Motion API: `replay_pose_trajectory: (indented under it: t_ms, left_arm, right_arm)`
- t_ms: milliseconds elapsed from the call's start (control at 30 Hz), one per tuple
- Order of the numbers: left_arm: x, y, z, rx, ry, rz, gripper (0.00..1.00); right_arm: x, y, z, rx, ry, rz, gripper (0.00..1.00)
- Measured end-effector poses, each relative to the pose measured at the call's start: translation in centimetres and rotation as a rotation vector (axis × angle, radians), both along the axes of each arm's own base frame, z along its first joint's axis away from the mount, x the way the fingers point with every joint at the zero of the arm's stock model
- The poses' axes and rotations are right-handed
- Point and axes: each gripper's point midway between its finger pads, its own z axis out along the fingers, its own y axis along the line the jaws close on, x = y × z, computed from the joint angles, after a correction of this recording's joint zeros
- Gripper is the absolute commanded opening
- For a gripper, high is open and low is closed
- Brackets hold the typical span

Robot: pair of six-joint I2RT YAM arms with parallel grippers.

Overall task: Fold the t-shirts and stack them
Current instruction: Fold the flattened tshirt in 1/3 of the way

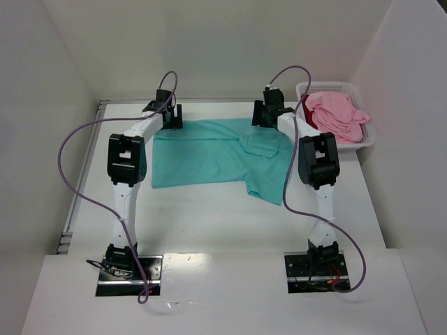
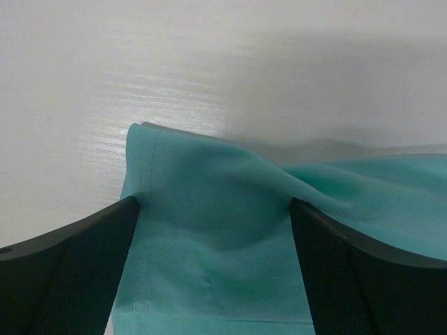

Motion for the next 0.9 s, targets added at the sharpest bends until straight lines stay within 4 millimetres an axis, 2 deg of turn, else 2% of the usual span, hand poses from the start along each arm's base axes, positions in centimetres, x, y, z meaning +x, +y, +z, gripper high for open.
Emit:
replay_pose_trajectory:
  t_ms: [233,600,767,900]
  left_arm:
    - [0.0,0.4,0.0,0.041,0.023,-0.010,0.97]
    - [0.1,1.3,0.0,0.075,0.010,-0.001,1.00]
    - [0.3,1.9,0.2,0.107,0.002,-0.021,1.00]
    - [0.2,2.4,0.3,0.137,-0.001,-0.048,1.00]
  right_arm:
    - [0.9,0.3,0.3,0.006,-0.014,0.003,0.66]
    - [1.1,0.5,0.1,0.010,-0.011,0.008,0.66]
    - [2.2,0.8,-1.1,0.012,0.000,0.012,0.66]
    - [1.9,0.8,-2.6,0.005,0.036,0.014,0.66]
